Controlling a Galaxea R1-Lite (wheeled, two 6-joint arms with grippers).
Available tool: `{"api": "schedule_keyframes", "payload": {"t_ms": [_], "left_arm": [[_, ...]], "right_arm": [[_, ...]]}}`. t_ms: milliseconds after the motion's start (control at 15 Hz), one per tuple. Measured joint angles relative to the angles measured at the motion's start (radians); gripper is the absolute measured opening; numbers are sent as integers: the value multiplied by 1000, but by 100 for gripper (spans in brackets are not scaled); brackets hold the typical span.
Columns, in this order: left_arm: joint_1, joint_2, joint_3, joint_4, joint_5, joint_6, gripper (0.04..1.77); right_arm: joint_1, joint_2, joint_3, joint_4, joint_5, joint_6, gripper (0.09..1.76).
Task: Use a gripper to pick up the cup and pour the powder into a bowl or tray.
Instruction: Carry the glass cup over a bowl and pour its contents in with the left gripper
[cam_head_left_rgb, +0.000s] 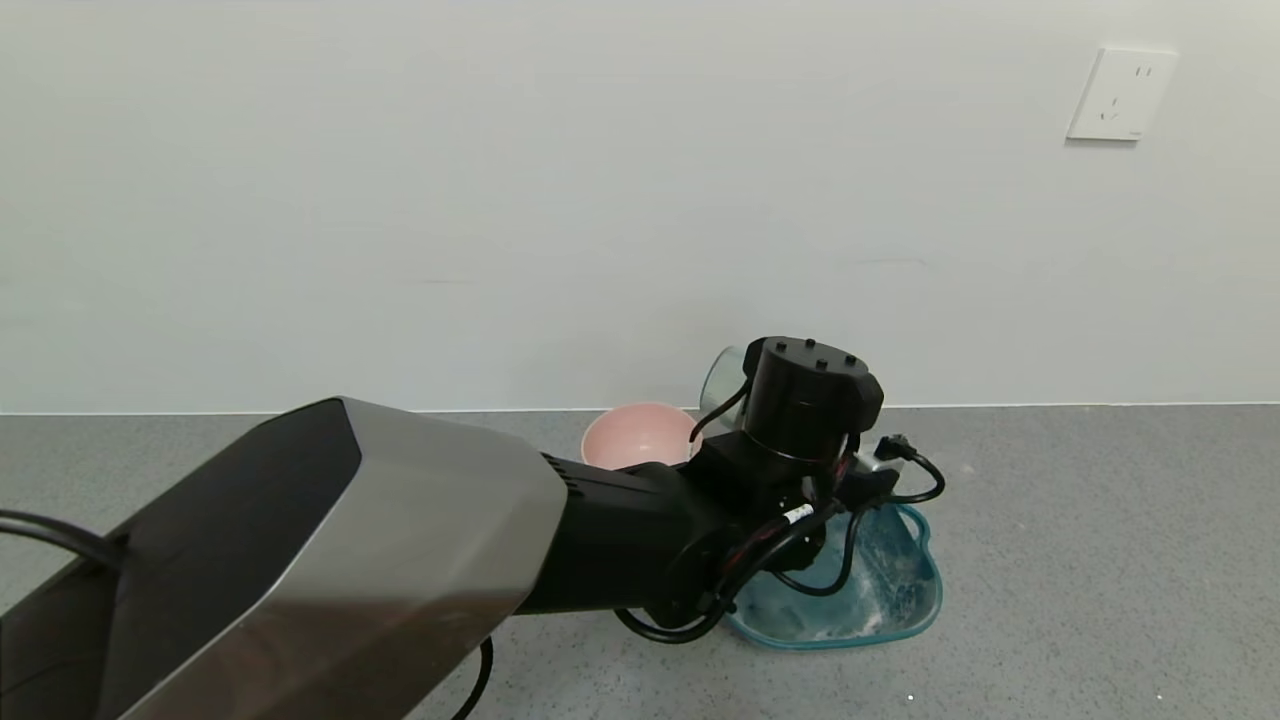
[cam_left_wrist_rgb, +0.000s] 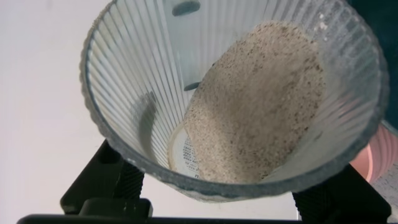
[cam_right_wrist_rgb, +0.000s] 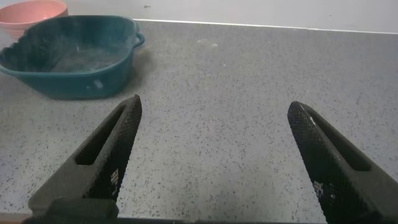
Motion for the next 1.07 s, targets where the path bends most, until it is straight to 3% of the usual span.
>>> {"api": "schedule_keyframes", "payload": {"t_ms": [333,733,1067], "left_arm": [[-6,-1,45,-17,-6,19,130],[-12,-9,159,-237,-9,202,130],[-10,-11,187,-264,-16,221,129]], "right_arm": [[0,0,0,0,0,0,171],[0,0,0,0,0,0,171],[0,0,0,0,0,0,171]]}}
